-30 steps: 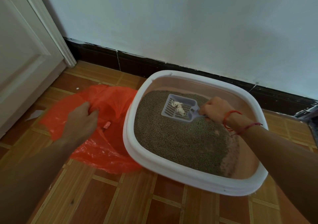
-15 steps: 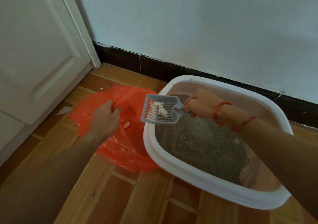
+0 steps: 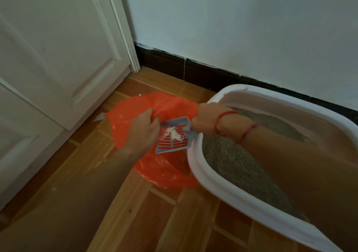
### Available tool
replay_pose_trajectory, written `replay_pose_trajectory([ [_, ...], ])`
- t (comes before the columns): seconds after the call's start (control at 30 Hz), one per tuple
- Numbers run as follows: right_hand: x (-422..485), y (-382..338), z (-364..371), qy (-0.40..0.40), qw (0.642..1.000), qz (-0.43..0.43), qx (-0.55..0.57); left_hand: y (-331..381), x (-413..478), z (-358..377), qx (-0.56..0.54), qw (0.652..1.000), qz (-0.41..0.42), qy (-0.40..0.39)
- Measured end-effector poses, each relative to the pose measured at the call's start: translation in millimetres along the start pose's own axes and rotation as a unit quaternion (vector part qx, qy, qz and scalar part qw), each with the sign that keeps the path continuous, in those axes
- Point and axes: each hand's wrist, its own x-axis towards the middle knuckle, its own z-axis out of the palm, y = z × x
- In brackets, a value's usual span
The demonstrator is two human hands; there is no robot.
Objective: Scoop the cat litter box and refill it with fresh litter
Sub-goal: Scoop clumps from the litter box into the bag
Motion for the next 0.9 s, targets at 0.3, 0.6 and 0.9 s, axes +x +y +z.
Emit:
replay_pose_trajectory([
  [0.3, 16, -11, -3, 0.014, 0.998, 0.017, -0.052, -9, 2, 3, -0.027, 0.999, -0.022, -0.008],
  [0.6, 3, -41, 27, 0.072, 0.979, -0.078, -0.174, -9, -2, 5, -0.075, 0.996, -0.035, -0.017],
  [0.9, 4, -29, 20, 0.092, 0.98, -0.094, -0.149, -14, 1, -1, -0.054, 0.997, -0.047, -0.004],
])
